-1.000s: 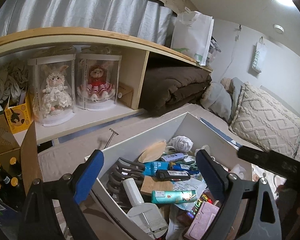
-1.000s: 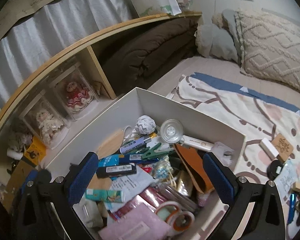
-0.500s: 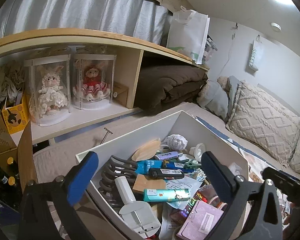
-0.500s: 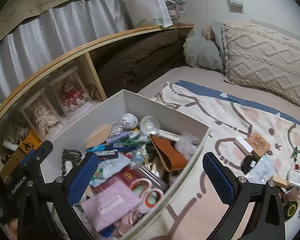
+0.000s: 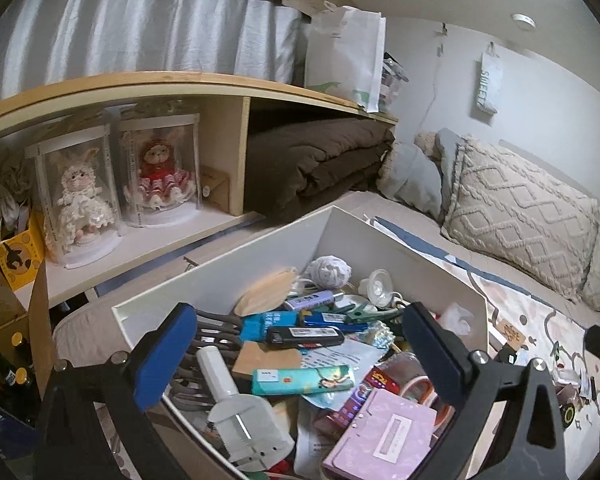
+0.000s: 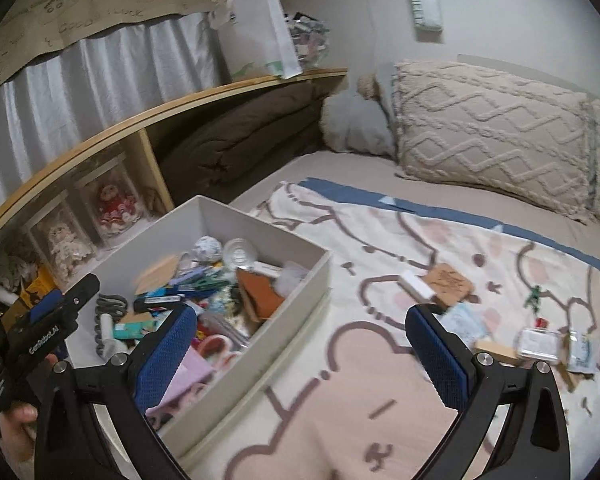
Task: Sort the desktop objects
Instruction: 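Withdraw both tools from the box back toward the pile on the blanket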
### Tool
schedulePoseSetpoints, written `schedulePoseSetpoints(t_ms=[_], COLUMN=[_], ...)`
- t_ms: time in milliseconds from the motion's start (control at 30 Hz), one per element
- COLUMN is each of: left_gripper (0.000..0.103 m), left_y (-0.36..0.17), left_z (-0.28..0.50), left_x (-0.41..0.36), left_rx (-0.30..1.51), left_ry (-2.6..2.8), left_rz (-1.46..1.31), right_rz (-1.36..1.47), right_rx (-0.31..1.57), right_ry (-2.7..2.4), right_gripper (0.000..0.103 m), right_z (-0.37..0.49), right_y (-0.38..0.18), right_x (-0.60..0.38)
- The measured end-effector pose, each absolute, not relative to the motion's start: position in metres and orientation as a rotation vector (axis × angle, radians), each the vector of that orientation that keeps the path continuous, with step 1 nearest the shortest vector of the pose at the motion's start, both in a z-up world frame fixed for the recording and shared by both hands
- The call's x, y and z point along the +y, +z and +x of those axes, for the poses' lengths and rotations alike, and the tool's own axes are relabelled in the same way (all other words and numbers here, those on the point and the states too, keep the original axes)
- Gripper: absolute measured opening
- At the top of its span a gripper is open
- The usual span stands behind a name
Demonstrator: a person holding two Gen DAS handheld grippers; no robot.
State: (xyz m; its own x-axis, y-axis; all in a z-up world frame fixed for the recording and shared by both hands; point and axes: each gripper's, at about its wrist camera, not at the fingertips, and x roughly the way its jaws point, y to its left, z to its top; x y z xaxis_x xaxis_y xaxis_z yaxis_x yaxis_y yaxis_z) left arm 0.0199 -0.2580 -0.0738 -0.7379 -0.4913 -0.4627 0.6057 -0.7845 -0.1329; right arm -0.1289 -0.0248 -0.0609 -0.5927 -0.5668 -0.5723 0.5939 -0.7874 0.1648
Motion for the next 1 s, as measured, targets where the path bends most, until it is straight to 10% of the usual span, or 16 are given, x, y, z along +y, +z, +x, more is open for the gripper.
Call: schedulePoseSetpoints(t_ms=[1000], left_gripper=[0.103], left_y=[-0.077], left_z=[-0.030], left_x=[-0.159], left_rx=[0.154], left_ry=[-2.617], left_rz=[0.618], right_rz=[0.771], right_rx=[-0.001], right_ry=[-2.719], right_gripper=[0.103], right_z=[-0.123], right_y=[-0.076], right_x=[0.170])
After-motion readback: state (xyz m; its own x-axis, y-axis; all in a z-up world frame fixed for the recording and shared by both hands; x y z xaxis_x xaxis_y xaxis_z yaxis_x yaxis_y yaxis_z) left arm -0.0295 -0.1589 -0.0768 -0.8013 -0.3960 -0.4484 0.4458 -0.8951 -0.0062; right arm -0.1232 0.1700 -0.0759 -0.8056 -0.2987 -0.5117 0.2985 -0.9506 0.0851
